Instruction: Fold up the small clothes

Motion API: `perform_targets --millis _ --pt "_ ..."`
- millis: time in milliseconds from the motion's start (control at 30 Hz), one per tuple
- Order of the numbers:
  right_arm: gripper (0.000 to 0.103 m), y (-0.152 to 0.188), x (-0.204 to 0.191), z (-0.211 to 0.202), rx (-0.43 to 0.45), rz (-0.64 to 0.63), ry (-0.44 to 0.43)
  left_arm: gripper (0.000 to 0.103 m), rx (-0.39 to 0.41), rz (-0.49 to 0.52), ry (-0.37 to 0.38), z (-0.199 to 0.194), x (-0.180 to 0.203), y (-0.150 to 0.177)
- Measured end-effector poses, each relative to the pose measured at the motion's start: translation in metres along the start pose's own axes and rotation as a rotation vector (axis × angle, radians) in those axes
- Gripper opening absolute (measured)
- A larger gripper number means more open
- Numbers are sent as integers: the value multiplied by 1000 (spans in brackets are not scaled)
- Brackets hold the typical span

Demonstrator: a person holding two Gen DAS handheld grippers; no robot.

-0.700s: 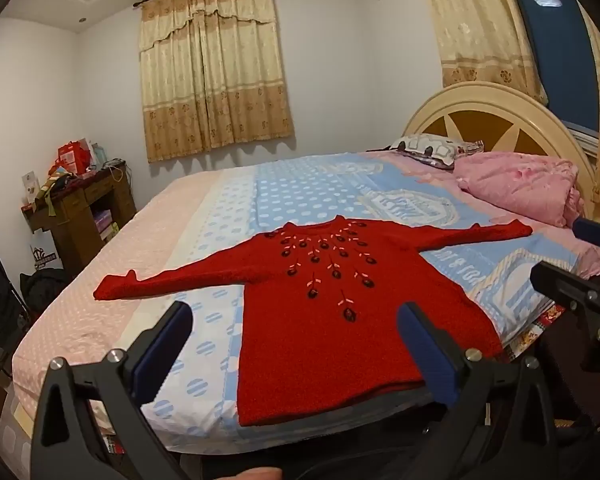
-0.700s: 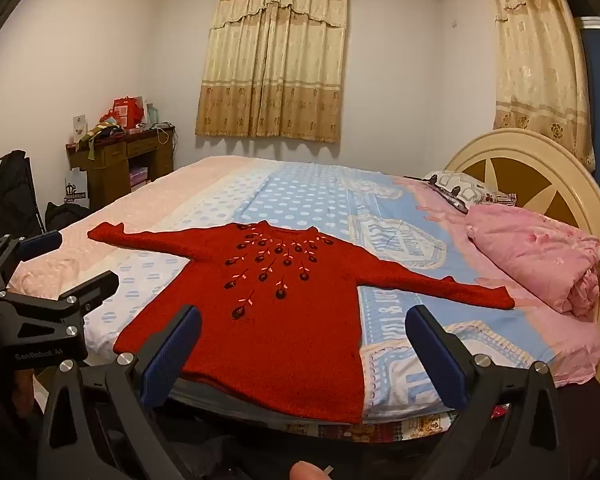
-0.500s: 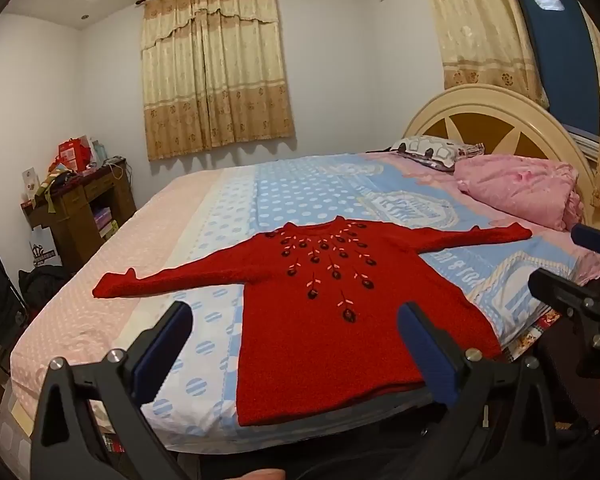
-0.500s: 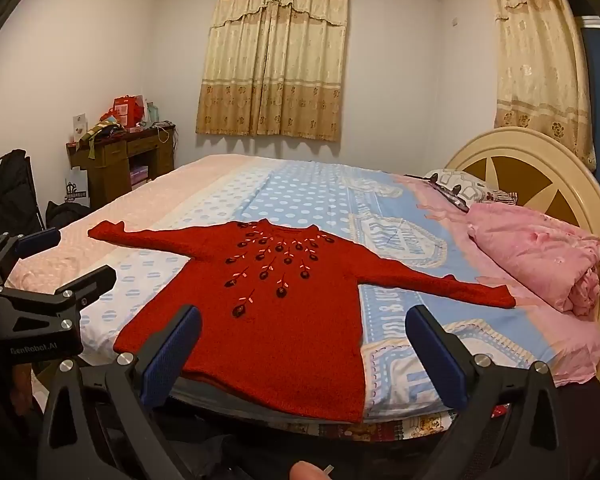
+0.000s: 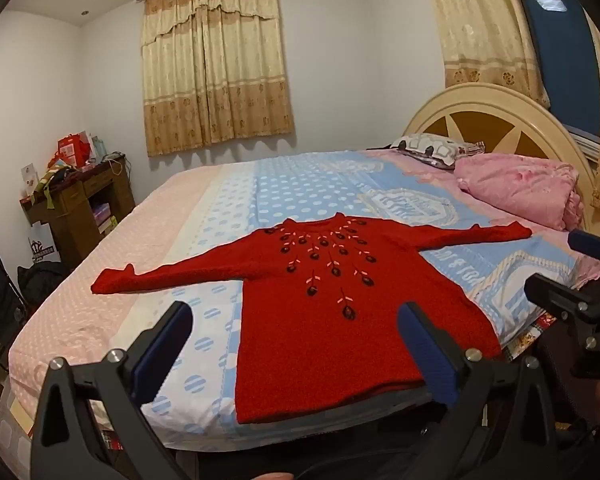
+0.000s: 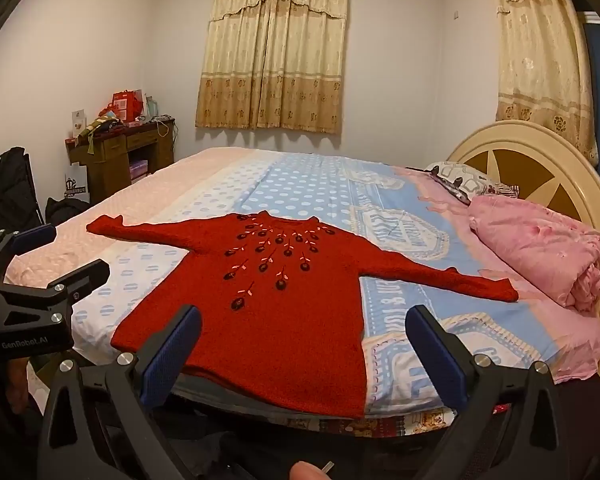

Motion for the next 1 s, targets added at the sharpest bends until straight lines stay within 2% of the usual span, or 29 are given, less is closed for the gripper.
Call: perform_targets --millis 1000 --pt "102 4 -1 6 -17 1 1 103 -9 -2 6 1 -1 2"
Point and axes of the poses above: each gripper's, at about its wrist camera, not at the fingertips, and z roughly the way its jaws point, x to its right, y to its underside, the point moved 1 cm from there along z, roughly the way its jaws point, and after that the axes turned 10 degrees about -y, right-handed, at the moved point
